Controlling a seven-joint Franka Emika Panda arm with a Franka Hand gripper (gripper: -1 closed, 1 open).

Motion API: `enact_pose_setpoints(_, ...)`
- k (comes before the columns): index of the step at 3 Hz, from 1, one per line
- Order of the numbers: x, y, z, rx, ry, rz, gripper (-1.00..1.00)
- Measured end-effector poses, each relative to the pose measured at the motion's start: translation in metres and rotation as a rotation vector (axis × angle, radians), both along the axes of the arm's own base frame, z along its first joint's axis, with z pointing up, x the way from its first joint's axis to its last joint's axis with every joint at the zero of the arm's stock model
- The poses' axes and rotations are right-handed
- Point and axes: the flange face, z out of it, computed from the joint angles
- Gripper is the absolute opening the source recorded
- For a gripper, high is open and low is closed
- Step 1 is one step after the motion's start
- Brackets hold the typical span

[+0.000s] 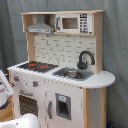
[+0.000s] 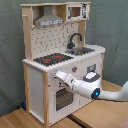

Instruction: Play with the kitchen

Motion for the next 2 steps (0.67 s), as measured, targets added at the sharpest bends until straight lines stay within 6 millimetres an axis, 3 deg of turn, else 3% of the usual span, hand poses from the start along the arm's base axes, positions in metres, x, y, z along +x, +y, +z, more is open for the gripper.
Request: enact_pose_setpoints(2,-0.037,-0.005,0.005,-0.046,-0.041,-0.080,1.00)
